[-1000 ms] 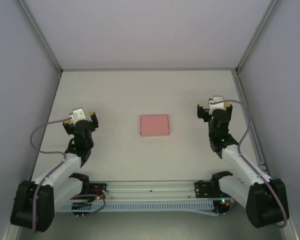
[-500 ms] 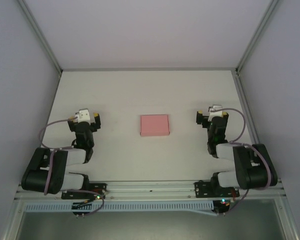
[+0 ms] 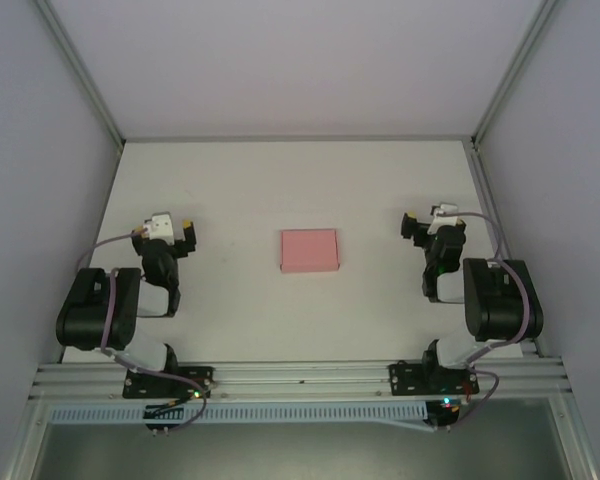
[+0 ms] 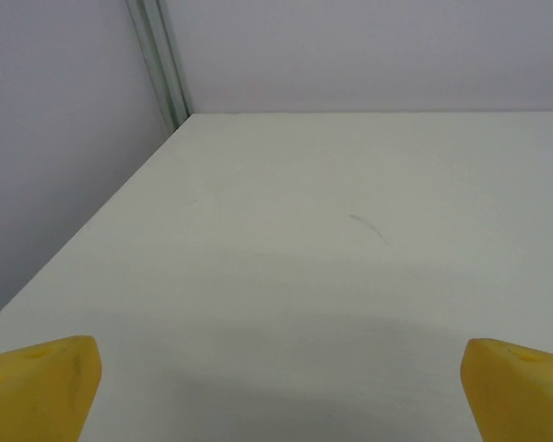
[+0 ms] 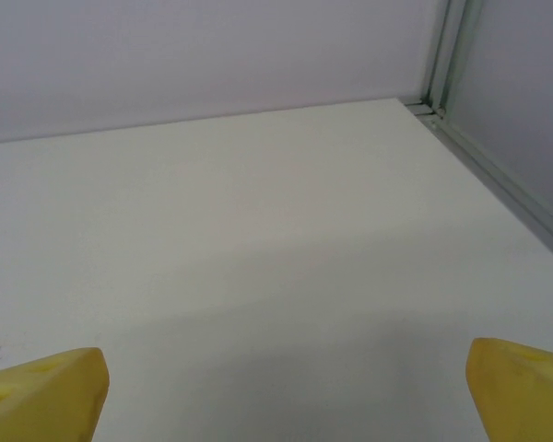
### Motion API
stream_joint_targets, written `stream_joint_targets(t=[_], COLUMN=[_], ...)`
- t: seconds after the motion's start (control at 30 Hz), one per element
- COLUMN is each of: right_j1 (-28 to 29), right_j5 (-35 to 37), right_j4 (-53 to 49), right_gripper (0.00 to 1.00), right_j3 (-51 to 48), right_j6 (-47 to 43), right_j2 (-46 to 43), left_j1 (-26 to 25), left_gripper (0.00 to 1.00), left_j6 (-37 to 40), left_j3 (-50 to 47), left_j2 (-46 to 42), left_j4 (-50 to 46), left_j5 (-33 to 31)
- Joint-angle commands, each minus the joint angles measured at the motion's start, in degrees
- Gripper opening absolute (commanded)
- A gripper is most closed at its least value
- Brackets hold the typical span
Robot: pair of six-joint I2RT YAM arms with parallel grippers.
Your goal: Assemble paper box
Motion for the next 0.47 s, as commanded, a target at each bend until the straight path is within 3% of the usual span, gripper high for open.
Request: stream_joint_targets(t=[0.0, 0.43], right_j1=[0.3, 0.6], right_j5=[-2.7, -2.3], right_j4=[-2.2, -2.1], right_gripper=[1.00, 1.00], right_j3=[0.1, 0.1], right_j6=[1.4, 1.2], right_j2=[-0.5, -0.4], left_j1=[0.2, 0.2], left_gripper=[1.00, 1.00], left_j6=[-0.2, -0.3], left_j3=[0.8, 0.7], left_j2=[0.2, 0.0], left_j4=[1.6, 1.5], left_j5=[1.7, 1.7])
